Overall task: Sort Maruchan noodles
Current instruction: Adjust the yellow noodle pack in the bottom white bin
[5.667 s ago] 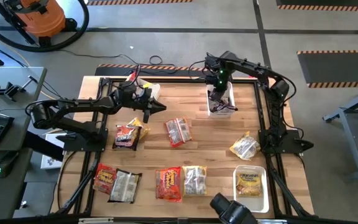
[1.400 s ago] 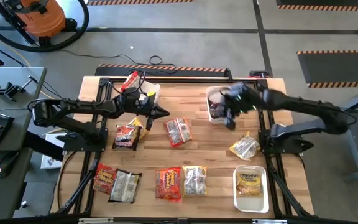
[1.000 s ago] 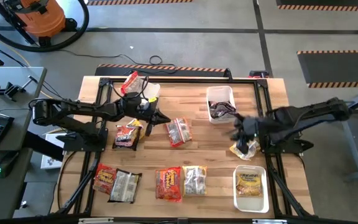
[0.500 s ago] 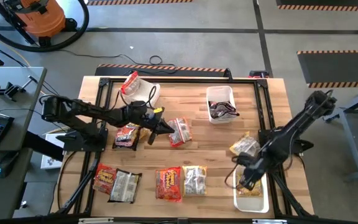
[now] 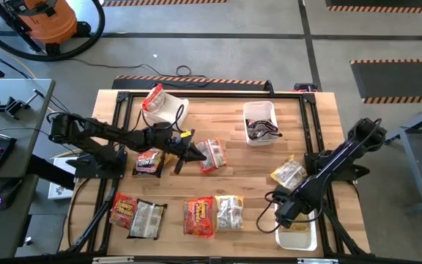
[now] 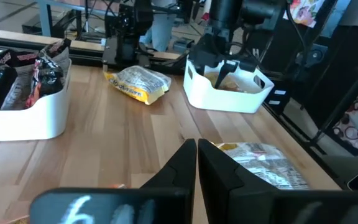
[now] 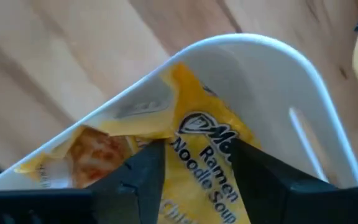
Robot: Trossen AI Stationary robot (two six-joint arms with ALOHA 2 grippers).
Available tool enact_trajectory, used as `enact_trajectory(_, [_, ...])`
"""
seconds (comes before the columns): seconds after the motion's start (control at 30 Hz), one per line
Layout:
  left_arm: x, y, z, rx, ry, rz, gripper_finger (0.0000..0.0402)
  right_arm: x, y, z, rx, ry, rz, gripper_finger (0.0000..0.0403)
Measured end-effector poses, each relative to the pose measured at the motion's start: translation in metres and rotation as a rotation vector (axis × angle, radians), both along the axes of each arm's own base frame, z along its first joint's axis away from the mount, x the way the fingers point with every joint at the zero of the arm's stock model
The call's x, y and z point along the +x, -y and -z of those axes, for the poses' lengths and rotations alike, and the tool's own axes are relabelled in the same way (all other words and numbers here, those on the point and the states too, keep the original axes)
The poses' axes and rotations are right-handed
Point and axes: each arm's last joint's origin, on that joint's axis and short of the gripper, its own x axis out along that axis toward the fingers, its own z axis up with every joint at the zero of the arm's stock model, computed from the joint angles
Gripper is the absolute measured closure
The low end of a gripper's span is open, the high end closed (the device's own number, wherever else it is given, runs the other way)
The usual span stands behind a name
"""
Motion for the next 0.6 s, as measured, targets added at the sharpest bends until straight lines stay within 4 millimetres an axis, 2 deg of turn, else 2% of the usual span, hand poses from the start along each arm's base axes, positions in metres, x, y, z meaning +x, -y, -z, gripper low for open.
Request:
enact_trajectory(0.13, [0.001,0.005,0.000,0.007,-0.004,-0.007,0.0394,0.004,-0.002,0.008,-0.046,0.015,-0.028,0.0241])
enact_trajectory(0.23, [0.001,0.007,0.000,0.007,-0.004,0.003,0.0394,0.009,-0.003,0.012,-0.052,0.040,-0.054,0.0266])
enact_trajectory(0.47, [0.001,0.009,0.000,0.019,-0.001,-0.006,0.0394,0.016,0.001,0.008,-0.057,0.128,-0.094,0.0389])
enact_trajectory(0.6, [0.001,0.009,0.000,0.020,0.006,-0.011,0.0394,0.016,0.000,-0.001,-0.003,0.145,-0.108,0.0390])
